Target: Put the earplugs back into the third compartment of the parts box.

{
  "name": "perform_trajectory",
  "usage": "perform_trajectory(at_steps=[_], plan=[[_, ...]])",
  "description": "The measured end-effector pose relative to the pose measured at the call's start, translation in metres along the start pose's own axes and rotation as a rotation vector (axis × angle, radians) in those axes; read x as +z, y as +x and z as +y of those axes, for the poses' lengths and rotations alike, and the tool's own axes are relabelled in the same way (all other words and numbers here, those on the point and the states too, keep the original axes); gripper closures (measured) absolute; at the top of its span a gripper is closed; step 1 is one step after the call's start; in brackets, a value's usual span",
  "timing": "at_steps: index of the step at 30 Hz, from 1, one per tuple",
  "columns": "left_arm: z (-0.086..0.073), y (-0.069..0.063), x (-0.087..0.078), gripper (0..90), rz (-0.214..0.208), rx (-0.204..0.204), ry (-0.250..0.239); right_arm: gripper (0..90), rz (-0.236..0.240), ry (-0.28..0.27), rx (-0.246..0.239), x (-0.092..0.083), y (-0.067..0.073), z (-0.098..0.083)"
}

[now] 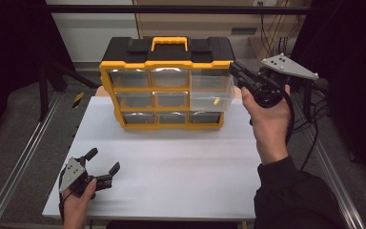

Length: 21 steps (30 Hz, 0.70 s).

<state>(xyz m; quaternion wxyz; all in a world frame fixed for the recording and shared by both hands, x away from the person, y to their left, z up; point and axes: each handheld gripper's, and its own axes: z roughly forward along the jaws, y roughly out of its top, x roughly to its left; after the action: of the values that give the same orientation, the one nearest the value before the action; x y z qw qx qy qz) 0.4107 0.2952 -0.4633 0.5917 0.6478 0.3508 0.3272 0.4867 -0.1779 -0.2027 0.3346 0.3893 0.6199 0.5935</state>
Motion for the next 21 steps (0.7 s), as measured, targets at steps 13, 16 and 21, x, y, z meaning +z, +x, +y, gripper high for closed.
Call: perform_trajectory(at_steps=[13,16,21], plan=[[0.000,0.000,0.000,1.3,-0.002,0.000,0.002,83.2,0.017,0.018,-0.018,0.010,0.010,0.000],[0.000,0.000,0.000,1.3,-0.001,0.000,0.002,83.1,0.019,0.022,-0.022,0.014,0.012,0.000],[0.000,0.000,0.000,1.3,-0.001,-0.001,0.001,83.0,0.004,0.032,-0.068,0.018,0.019,0.001]])
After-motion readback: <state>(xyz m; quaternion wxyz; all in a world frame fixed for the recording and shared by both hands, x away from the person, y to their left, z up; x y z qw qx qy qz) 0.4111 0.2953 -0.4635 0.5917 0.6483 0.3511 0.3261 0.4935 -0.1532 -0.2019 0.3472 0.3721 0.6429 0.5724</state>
